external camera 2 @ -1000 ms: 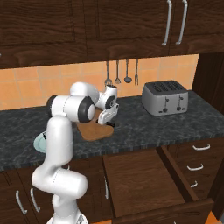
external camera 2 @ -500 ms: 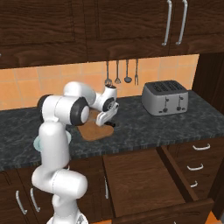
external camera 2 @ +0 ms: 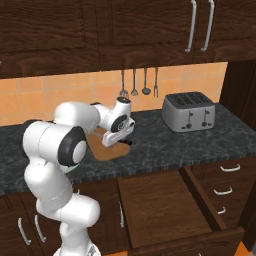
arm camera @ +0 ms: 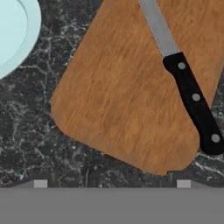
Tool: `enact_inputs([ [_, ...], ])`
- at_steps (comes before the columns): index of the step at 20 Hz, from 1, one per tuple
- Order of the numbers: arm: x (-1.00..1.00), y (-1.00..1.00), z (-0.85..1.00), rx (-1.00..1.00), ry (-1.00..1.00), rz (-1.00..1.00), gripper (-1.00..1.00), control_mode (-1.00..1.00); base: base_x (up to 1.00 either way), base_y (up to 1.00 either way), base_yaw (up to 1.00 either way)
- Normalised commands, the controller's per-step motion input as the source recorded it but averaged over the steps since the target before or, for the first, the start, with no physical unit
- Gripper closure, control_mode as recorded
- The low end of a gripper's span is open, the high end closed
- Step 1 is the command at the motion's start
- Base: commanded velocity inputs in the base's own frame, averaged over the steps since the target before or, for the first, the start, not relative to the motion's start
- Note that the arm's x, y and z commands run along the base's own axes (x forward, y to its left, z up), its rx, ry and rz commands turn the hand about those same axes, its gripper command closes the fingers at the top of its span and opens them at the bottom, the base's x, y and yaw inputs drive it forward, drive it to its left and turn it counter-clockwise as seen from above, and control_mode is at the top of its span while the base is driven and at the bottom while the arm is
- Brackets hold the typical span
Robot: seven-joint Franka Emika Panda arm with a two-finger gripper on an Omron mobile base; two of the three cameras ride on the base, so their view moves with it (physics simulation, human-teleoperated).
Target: Pick up the knife from the drawer and place it on the cutting board. Then place the meat from the plate to the cutting board.
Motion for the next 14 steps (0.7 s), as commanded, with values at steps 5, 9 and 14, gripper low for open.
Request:
enact_inputs([
  [5,-0.75,0.24,0.62,0.0,0.0,-0.18,-1.0,-1.0,0.0,0.0,0.0],
  [9,-0.66,0.41,0.72,0.0,0.0,-0.16,-1.0,-1.0,0.0,0.0,0.0],
  [14,-0.68,0.67,0.41,0.0,0.01,-0.15,-1.0,-1.0,0.0,0.0,0.0],
])
